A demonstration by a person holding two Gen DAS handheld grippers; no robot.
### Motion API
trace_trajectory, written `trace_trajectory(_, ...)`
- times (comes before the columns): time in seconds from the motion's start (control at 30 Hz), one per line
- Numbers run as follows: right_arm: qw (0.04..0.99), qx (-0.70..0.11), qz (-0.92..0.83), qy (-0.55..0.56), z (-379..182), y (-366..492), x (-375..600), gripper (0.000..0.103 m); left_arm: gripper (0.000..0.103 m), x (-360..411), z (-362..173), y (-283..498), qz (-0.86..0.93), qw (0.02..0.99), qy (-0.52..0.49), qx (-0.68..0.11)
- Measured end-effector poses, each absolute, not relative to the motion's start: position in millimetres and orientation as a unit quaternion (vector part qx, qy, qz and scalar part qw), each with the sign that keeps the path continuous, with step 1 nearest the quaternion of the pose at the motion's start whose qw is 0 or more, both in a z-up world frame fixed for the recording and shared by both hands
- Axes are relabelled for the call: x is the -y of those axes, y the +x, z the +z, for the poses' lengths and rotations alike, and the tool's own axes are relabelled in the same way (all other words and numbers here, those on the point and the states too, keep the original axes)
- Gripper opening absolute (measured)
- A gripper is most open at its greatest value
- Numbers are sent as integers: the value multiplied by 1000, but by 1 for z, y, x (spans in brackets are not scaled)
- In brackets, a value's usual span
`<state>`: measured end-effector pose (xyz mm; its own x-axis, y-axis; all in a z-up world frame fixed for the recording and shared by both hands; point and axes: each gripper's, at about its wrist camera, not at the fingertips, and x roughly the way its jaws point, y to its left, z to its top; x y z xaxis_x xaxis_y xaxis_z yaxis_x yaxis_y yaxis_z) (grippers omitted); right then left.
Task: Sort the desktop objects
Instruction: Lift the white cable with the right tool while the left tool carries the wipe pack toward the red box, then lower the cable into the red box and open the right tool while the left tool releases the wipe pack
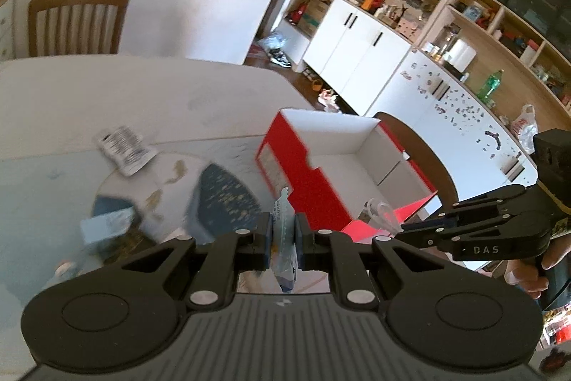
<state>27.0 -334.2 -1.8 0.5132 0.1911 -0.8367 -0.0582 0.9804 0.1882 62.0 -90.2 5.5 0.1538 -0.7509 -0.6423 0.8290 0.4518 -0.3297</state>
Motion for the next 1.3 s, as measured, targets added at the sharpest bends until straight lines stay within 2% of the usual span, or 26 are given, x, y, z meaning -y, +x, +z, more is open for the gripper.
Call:
trace_trajectory(0.63,876,-480,23,38,-15,45,433,9,12,218,21,47,-578,726,78,-366)
trace_trajectory(1.3,847,-532,1,16,-74,89,487,9,12,338,-30,64,-618,610,204,-452)
